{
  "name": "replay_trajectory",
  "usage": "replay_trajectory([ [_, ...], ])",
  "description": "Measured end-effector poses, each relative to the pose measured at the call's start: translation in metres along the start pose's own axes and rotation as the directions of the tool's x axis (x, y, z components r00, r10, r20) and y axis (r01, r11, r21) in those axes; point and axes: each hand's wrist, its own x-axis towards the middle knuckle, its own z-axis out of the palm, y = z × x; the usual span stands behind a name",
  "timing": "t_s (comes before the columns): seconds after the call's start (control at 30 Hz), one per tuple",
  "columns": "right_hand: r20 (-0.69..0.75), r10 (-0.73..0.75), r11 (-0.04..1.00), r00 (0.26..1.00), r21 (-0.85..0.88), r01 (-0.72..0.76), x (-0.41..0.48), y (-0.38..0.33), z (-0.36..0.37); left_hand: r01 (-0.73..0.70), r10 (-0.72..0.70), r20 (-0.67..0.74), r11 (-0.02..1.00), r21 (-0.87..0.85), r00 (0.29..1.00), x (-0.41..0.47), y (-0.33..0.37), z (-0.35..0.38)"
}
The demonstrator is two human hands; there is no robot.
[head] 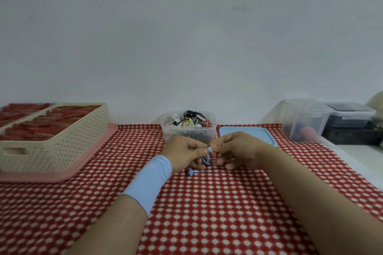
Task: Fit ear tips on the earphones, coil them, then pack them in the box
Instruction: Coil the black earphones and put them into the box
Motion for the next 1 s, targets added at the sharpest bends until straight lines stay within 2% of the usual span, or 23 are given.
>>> replay_trajectory([
  [0.07,-0.011,-0.013,1.000,1.000,0.000,0.013,0.0000,0.0004,0.0013,0.004,-0.004,-0.001,1.000,-0.009,1.000,-0.0002,0.0010,0.0006],
  [0.17,-0.048,-0.112,0.993,0.993,0.040,0.114,-0.0001,0.0008,0.0008,0.011,-0.013,-0.017,0.990,-0.139,1.000,0.0000,0.0032,0.0027],
  [0.3,-0.078,-0.246,0.969,0.966,-0.061,0.241,-0.0032,0.0000,0.0022,0.063,-0.066,-0.007,0.972,-0.225,0.998,0.0005,0.0011,0.0033],
  [0.43,-0.067,-0.294,0.949,0.954,-0.143,0.282,-0.0040,-0.0005,0.0023,0.073,-0.077,-0.005,0.967,-0.242,0.997,0.0000,-0.0001,0.0014],
  [0.57,-0.042,-0.278,0.952,0.960,-0.143,0.270,-0.0035,0.0010,-0.0007,0.073,-0.075,0.002,0.976,-0.205,0.997,0.0004,-0.0002,0.0008],
  [0.77,-0.005,-0.148,0.987,0.989,-0.061,0.148,-0.0013,0.0041,-0.0011,0.054,-0.050,0.035,0.993,-0.105,0.998,-0.0030,0.0022,-0.0024],
  [1.0,0.016,-0.074,0.997,0.997,-0.008,0.074,-0.0033,0.0010,0.0002,0.006,-0.005,0.024,1.000,-0.016,1.000,-0.0039,0.0052,-0.0022],
])
